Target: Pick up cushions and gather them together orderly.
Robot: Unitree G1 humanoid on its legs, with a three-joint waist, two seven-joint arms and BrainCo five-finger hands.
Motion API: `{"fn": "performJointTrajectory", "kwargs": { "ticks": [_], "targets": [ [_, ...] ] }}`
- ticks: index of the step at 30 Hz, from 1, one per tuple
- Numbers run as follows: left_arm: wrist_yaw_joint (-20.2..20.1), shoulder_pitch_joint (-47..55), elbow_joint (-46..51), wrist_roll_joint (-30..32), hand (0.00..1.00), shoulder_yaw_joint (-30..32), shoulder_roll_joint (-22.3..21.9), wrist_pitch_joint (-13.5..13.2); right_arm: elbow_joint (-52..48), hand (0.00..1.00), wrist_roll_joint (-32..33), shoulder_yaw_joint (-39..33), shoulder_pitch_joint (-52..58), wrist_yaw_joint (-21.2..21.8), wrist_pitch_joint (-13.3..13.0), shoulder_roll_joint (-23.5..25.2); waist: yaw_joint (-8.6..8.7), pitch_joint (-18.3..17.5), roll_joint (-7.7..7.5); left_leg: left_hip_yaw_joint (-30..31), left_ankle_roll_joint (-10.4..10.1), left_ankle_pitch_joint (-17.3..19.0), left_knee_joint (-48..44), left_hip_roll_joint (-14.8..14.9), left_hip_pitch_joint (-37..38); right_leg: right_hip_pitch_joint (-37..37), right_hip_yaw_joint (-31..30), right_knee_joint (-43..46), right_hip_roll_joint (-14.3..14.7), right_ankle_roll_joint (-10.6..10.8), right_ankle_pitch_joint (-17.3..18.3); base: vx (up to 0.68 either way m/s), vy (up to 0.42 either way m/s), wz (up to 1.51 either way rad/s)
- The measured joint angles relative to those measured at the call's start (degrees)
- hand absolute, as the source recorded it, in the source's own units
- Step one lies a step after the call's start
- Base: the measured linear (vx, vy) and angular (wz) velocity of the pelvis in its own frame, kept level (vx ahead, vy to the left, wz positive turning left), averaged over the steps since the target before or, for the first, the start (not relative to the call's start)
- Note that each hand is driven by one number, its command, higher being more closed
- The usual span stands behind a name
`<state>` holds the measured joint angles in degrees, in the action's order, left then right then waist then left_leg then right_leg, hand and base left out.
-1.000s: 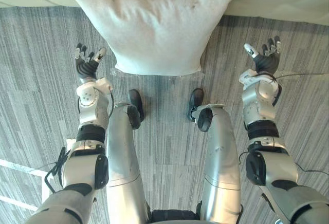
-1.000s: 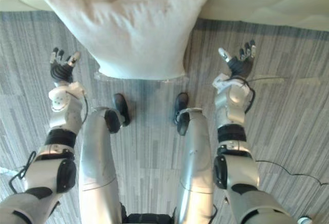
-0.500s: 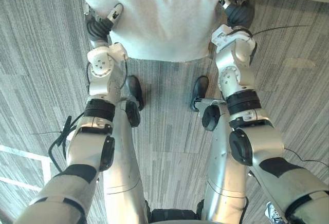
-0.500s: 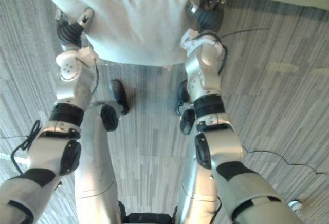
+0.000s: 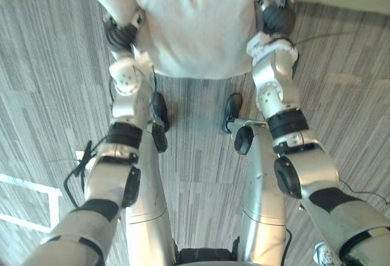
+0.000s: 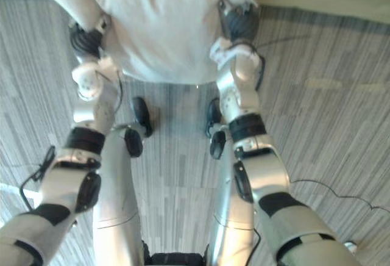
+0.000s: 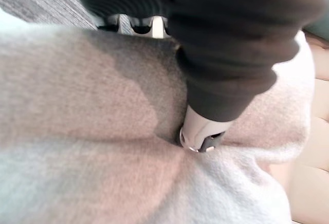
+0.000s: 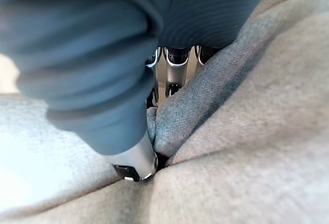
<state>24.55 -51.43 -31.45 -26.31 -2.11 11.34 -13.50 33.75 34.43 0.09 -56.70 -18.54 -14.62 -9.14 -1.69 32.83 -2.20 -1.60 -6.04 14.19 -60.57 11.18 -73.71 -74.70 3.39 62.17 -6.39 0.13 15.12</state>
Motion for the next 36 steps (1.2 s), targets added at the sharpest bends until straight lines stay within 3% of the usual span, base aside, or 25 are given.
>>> {"fn": "performJointTrajectory", "kwargs": {
  "ticks": [2, 3, 5, 6, 9, 11, 16, 20, 23, 26, 28, 30, 32, 33, 34, 35, 36],
  "targets": [
    [-0.14, 2.47, 2.23, 0.0, 1.0, -1.07, -0.81, -0.72, -2.31, 1.0, -0.02, 0.05, 3.52, 0.13, -0.99, 0.15, 0.05, -0.22, 0.04, -0.15, -0.06, -0.23, 1.78, -0.11, 3.29, 3.26, 0.17, -1.54, 0.01, 0.01, 0.01, -0.01, -0.021, 0.04],
    [-0.26, 6.7, 6.06, 0.03, 1.0, -2.34, -2.23, -1.95, -6.47, 1.0, -0.14, 0.24, 9.02, 0.38, -1.61, 0.31, 0.19, -0.32, 0.09, -0.28, -0.16, -0.35, 4.69, -0.23, 9.17, 9.11, 0.62, -4.07, 0.02, 0.39, 0.27, 0.01, -0.054, 0.05],
    [-0.68, 9.27, 8.03, 0.03, 1.0, -2.9, -3.12, -2.57, -9.12, 1.0, -0.73, 0.32, 12.46, 0.52, -2.03, 0.62, 0.26, -0.86, -0.06, -0.41, -0.09, -0.45, 6.82, -0.31, 12.33, 12.13, 0.9, -5.78, 0.05, 0.42, 0.32, 0.02, -0.06, 0.07],
    [-1.37, 13.32, 10.97, 0.04, 1.0, -4.32, -4.09, -3.34, -13.87, 1.0, -0.81, 0.35, 18.46, 0.89, -2.87, 1.12, 0.33, -1.1, 0.05, -0.41, -0.36, -1.17, 10.14, -0.7, 17.91, 17.64, 1.45, -8.48, -0.04, 0.36, 0.28, 0.04, -0.061, 0.1],
    [-2.43, 19.36, 14.95, 0.01, 1.0, -6.28, -4.86, -3.7, -19.3, 1.0, -0.84, 0.35, 26.14, 1.71, -3.34, 2.62, 0.32, -1.79, 0.03, -0.9, -0.54, -1.5, 14.38, -0.9, 25.28, 25.01, 2.86, -12.2, -0.56, 0.04, 0.43, 0.1, -0.061, 0.09],
    [-4.76, 28.23, 19.37, -0.82, 1.0, -8.12, -6.55, -3.83, -24.55, 1.0, -2.97, 0.49, 36.59, 3.03, -4.01, 4.61, 0.28, -8.3, -0.04, -1.3, -0.88, -1.7, 18.55, -1.22, 30.0, 29.75, 3.45, -15.82, -0.64, -0.11, 0.35, 0.2, -0.022, 0.09],
    [-7.66, 40.12, 26.98, -1.97, 1.0, -8.9, -7.62, -4.91, -34.53, 1.0, -7.58, 3.5, 49.14, 5.15, -4.25, 4.74, -0.22, -14.54, 0.0, -2.55, -1.17, -1.89, 25.59, -1.58, 42.81, 42.8, 4.46, -23.77, -0.5, 0.57, -0.02, 0.21, 0.033, 0.03],
    [-9.16, 46.26, 32.24, -2.07, 1.0, -8.91, -7.66, -6.03, -38.81, 1.0, -9.9, 4.67, 54.27, 6.97, -4.26, 4.69, -0.52, -17.2, 0.11, -4.26, -0.16, -0.86, 28.13, -1.4, 49.23, 49.76, 3.75, -28.94, 0.1, 2.08, -1.09, 0.14, 0.067, -0.14],
    [-10.43, 49.14, 33.93, -2.03, 1.0, -9.1, -7.65, -6.16, -39.74, 1.0, -11.97, 4.72, 57.04, 7.82, -4.18, 4.79, -0.56, -18.76, 0.12, -4.71, 0.38, 2.07, 27.02, -1.21, 51.46, 52.59, 2.86, -30.1, 0.25, 3.08, -1.09, 0.1, 0.126, -0.21],
    [-11.02, 51.06, 33.82, -2.04, 1.0, -9.18, -7.6, -5.7, -39.02, 1.0, -11.98, 4.72, 58.88, 8.76, -3.78, 5.06, -0.35, -18.9, 0.05, -6.2, 1.57, 5.02, 25.34, -1.17, 55.08, 52.35, 1.95, -22.77, -0.89, 5.68, -2.56, 0.08, 0.111, -0.2],
    [-11.04, 52.04, 33.49, -2.03, 1.0, -9.73, -7.46, -5.22, -38.18, 1.0, -11.98, 4.7, 60.4, 8.92, -3.36, 5.78, -0.08, -19.02, -0.08, -6.76, 1.96, 6.76, 25.05, -1.62, 58.58, 52.11, 1.56, -16.81, -1.79, 4.54, -4.54, 0.08, 0.104, -0.04],
    [-11.04, 52.23, 33.15, -1.96, 1.0, -10.11, -7.13, -4.58, -35.56, 1.0, -11.98, 4.56, 60.46, 9.02, -3.16, 6.02, 0.5, -19.41, -0.47, -6.84, 2.99, 6.92, 27.61, -2.46, 61.81, 50.3, 1.27, -12.24, -2.63, 2.12, -7.9, 0.12, 0.046, 0.08],
    [-11.04, 52.27, 32.02, -1.95, 1.0, -10.4, -6.31, -4.61, -33.82, 1.0, -11.98, 4.55, 60.86, 9.14, -2.54, 6.36, 1.41, -21.41, -0.39, -6.15, 3.51, 6.62, 30.4, -3.02, 62.2, 50.11, 2.31, -15.1, -2.57, 2.09, -4.26, 0.21, -0.067, 0.1],
    [-11.05, 52.13, 31.45, -1.96, 1.0, -10.44, -5.41, -4.81, -32.8, 1.0, -11.98, 4.58, 60.7, 9.83, -2.33, 6.23, 1.42, -21.75, -0.62, -5.36, 3.45, 6.44, 33.37, -3.21, 64.01, 50.03, 2.78, -20.26, -1.14, 2.45, -2.43, 0.32, -0.133, -0.17],
    [-11.32, 51.92, 29.78, -1.96, 1.0, -10.49, -5.12, -4.87, -32.21, 1.0, -11.98, 4.36, 61.02, 10.55, -1.72, 5.36, 1.63, -22.33, 0.45, -4.32, 2.76, 5.98, 36.31, -2.5, 65.61, 49.94, 3.1, -29.09, 1.4, 2.48, -3.32, 0.3, -0.112, -0.19],
    [-11.35, 51.8, 29.29, -1.96, 1.0, -10.61, -5.12, -4.82, -32.11, 1.0, -11.98, 4.34, 61.25, 10.69, -1.63, 4.98, 1.77, -22.63, 0.6, -3.84, 2.45, 5.81, 37.09, -2.36, 66.01, 49.97, 3.1, -31.75, 1.88, 2.53, -4.19, 0.26, -0.085, 0.02],
    [-11.42, 51.28, 27.64, -1.96, 1.0, -11.5, -4.78, -4.75, -31.85, 1.0, -11.98, 4.24, 61.98, 11.01, -1.57, 3.77, 2.34, -23.35, 0.56, -3.07, 1.67, 5.42, 39.39, -2.32, 67.2, 50.26, 2.54, -40.43, 2.77, 2.75, -7.83, 0.41, -0.188, 0.45]
  ]
}}
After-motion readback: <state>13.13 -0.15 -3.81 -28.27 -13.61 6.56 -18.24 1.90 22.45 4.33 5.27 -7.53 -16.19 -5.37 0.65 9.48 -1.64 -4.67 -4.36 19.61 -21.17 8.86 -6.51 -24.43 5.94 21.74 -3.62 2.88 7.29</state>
